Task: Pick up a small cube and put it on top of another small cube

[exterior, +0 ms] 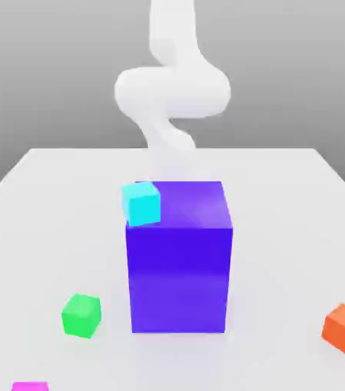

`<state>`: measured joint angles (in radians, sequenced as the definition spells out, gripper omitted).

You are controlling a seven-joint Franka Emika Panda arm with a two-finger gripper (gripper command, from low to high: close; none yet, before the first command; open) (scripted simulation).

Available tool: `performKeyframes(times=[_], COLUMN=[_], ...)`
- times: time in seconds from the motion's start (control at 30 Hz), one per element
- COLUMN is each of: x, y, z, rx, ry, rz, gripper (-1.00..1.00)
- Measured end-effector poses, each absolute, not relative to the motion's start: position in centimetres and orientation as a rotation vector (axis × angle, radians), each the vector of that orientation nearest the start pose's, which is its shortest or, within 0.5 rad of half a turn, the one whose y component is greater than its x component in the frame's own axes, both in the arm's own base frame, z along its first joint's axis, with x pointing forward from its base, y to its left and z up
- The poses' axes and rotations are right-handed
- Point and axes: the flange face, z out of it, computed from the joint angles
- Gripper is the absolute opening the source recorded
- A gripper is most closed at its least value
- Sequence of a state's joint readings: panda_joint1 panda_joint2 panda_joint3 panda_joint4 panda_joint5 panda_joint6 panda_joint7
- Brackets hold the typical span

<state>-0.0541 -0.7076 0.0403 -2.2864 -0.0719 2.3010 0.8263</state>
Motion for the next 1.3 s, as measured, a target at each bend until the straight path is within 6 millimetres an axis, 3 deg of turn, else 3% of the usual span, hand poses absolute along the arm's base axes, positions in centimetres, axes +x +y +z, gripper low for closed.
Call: performKeyframes(times=[0.27,0.53,0.7,0.97,1.13,1.3], x=[47.1,52.5,53.9,54.4,54.0,53.7], y=[-3.1,-8.2,-11.9,-15.6,-17.6,-19.5], z=[57.7,45.5,38.0,27.6,22.9,19.9], rx=[-2.866,-3.086,-3.148,-3.134,-3.055,-2.937], ry=[1.251,1.313,1.32,1.256,1.226,1.213], rz=[-0.857,-0.571,-0.369,-0.109,-0.018,0.004], gripper=[0.0,0.0,0.0,0.0,0.0,0.0])
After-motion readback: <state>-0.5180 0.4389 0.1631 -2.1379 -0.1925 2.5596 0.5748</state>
